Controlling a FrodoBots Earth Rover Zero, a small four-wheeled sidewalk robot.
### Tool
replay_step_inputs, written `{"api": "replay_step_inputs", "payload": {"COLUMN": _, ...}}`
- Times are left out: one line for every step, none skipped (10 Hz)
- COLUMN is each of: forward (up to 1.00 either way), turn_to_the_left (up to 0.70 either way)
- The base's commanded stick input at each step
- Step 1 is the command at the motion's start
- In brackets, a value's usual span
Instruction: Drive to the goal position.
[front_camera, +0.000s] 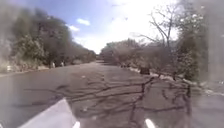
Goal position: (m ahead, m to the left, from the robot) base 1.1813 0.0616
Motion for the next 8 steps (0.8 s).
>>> {"api": "replay_step_inputs", "payload": {"forward": 0.5, "turn_to_the_left": 0.0}}
{"api": "replay_step_inputs", "payload": {"forward": 0.5, "turn_to_the_left": 0.0}}
{"api": "replay_step_inputs", "payload": {"forward": 0.5, "turn_to_the_left": 0.0}}
{"api": "replay_step_inputs", "payload": {"forward": 0.5, "turn_to_the_left": 0.0}}
{"api": "replay_step_inputs", "payload": {"forward": 0.5, "turn_to_the_left": 0.0}}
{"api": "replay_step_inputs", "payload": {"forward": 0.5, "turn_to_the_left": 0.0}}
{"api": "replay_step_inputs", "payload": {"forward": 0.5, "turn_to_the_left": 0.0}}
{"api": "replay_step_inputs", "payload": {"forward": 0.5, "turn_to_the_left": 0.0}}
